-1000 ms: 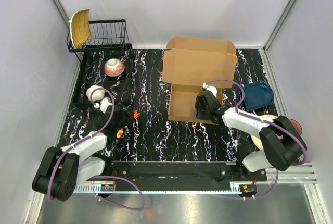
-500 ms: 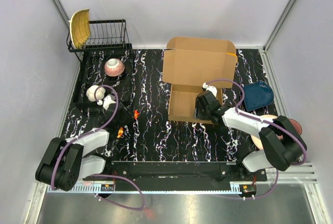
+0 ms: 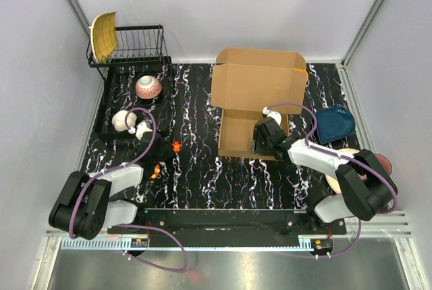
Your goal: Fold the paper box
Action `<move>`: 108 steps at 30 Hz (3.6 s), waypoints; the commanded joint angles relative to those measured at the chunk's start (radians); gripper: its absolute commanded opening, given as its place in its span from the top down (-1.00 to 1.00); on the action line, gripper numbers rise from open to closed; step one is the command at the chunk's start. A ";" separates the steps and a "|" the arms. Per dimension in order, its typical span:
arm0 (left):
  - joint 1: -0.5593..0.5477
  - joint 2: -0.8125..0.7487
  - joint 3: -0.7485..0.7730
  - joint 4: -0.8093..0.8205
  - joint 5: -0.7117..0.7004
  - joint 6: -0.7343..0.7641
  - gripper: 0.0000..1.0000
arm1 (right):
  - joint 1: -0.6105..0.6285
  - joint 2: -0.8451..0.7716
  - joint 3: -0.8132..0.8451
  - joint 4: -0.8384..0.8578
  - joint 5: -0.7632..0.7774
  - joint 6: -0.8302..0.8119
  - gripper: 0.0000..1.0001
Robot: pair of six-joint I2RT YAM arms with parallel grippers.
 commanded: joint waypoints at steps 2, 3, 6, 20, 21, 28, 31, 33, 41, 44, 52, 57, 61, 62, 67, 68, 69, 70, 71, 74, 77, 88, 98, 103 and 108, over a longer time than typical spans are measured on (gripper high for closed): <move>-0.004 0.015 0.019 0.040 0.010 0.013 0.78 | 0.010 0.004 0.003 0.031 -0.014 -0.009 -0.07; -0.004 0.013 0.019 0.042 0.010 0.011 0.81 | 0.010 0.006 0.003 0.031 -0.014 -0.010 -0.07; -0.004 0.006 0.014 0.042 0.008 0.010 0.96 | 0.012 0.004 0.002 0.031 -0.014 -0.009 -0.06; -0.004 -0.235 0.001 -0.066 0.007 0.004 1.00 | 0.012 -0.016 0.002 0.023 -0.011 -0.009 -0.07; -0.005 -0.253 0.002 -0.092 0.010 0.004 1.00 | 0.012 -0.019 0.000 0.022 -0.012 -0.007 -0.07; -0.005 -0.404 0.028 -0.192 0.010 0.021 1.00 | 0.010 -0.032 0.000 0.018 -0.014 -0.003 -0.07; -0.005 -0.398 0.037 -0.222 0.007 0.025 1.00 | 0.012 -0.032 0.000 0.017 -0.014 -0.001 -0.07; -0.004 -0.373 0.045 -0.245 0.011 0.027 0.80 | 0.012 -0.032 0.000 0.015 -0.012 0.000 -0.07; -0.030 -0.248 0.105 -0.270 0.022 0.024 -0.04 | 0.012 -0.026 0.002 0.018 -0.014 -0.003 -0.07; -0.097 -0.199 0.154 -0.273 -0.048 0.045 -0.16 | 0.012 -0.019 0.006 0.021 -0.016 -0.003 -0.07; -0.211 -0.050 0.218 -0.278 -0.128 0.045 -0.12 | 0.010 -0.008 0.005 0.025 -0.020 -0.004 -0.07; -0.240 0.039 0.278 -0.296 -0.196 0.074 -0.05 | 0.010 -0.013 0.006 0.023 -0.020 -0.007 -0.08; -0.258 0.093 0.307 -0.320 -0.246 0.090 -0.03 | 0.010 -0.009 0.006 0.023 -0.020 -0.009 -0.08; -0.260 0.099 0.312 -0.320 -0.256 0.090 -0.01 | 0.012 -0.009 0.006 0.023 -0.022 -0.009 -0.08; -0.278 0.160 0.340 -0.327 -0.276 0.117 0.06 | 0.012 -0.003 0.006 0.025 -0.020 -0.013 -0.08; -0.280 0.183 0.353 -0.333 -0.279 0.120 0.07 | 0.012 -0.002 0.008 0.025 -0.020 -0.013 -0.08; -0.281 0.193 0.359 -0.339 -0.280 0.125 0.12 | 0.012 -0.002 0.008 0.026 -0.019 -0.012 -0.08; -0.283 0.202 0.361 -0.346 -0.283 0.126 0.13 | 0.012 0.001 0.009 0.025 -0.020 -0.015 -0.08; -0.284 0.211 0.360 -0.347 -0.282 0.126 0.15 | 0.012 0.000 0.008 0.025 -0.017 -0.018 -0.08; -0.286 0.225 0.349 -0.337 -0.279 0.125 0.25 | 0.010 0.003 0.011 0.026 -0.016 -0.016 -0.08; -0.286 0.237 0.346 -0.333 -0.276 0.126 0.38 | 0.012 0.010 0.012 0.026 -0.016 -0.018 -0.08; -0.286 0.251 0.335 -0.319 -0.259 0.128 0.82 | 0.012 0.004 0.009 0.026 -0.016 -0.016 -0.08; -0.286 0.170 0.321 -0.314 -0.242 0.119 1.00 | 0.012 -0.025 0.015 0.012 -0.014 -0.018 -0.08; -0.286 0.072 0.317 -0.319 -0.213 0.102 1.00 | 0.012 -0.043 0.023 -0.009 -0.014 -0.012 -0.08; -0.286 -0.042 0.304 -0.322 -0.193 0.087 1.00 | 0.012 -0.083 0.055 -0.061 0.027 -0.021 -0.09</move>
